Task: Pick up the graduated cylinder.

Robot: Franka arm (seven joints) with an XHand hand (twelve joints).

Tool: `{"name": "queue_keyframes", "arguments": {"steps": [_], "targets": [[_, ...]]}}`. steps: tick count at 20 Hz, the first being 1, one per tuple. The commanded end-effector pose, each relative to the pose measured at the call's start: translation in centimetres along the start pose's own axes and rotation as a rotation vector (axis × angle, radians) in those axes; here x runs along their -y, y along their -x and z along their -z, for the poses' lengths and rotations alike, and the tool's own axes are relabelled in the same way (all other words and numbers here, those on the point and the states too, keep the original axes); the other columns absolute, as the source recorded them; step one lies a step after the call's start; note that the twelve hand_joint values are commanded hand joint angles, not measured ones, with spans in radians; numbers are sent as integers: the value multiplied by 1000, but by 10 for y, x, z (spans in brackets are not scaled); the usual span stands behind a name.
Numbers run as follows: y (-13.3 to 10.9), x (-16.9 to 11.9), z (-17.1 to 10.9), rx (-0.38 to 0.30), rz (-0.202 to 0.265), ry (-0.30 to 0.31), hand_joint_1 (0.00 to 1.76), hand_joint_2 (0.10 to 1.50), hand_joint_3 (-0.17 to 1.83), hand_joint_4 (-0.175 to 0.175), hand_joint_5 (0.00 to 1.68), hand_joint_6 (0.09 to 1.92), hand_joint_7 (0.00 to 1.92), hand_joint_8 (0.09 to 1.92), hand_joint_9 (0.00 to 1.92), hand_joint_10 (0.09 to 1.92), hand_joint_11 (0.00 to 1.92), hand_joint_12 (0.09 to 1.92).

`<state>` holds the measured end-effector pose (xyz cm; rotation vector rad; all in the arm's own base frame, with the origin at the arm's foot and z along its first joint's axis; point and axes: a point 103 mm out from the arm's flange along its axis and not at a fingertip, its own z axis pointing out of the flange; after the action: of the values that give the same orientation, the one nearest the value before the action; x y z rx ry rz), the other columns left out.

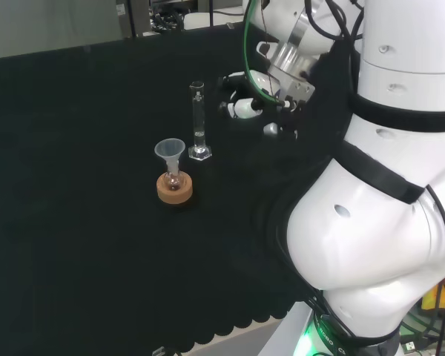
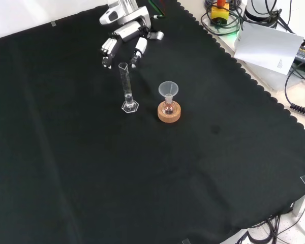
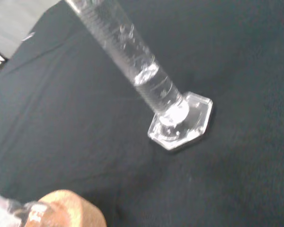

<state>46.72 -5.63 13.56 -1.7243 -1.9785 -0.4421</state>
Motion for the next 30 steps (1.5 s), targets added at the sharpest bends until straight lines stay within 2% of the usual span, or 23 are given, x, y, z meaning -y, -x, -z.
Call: {"name": "queue_keyframes", "arguments": {"steps": [1,8,17,25,30], "targets": [[1,-5,-20,-129,104,-21,910,1026,-175,-46,551,87,384,679,626,577,308,1341],[-7,-9,-30,-174,168,-14,922,1008,-175,-44,554,87,377,667,623,565,302,1334],[-13,-22,-45,-268,209,7,999,995,-175,-44,555,87,412,661,642,551,312,1321],[-10,-32,-55,-390,228,74,1043,996,-175,-44,588,87,486,640,688,526,330,1302],[-12,-35,-63,-410,262,69,1061,1000,-175,-42,619,97,511,624,706,510,335,1293]]}}
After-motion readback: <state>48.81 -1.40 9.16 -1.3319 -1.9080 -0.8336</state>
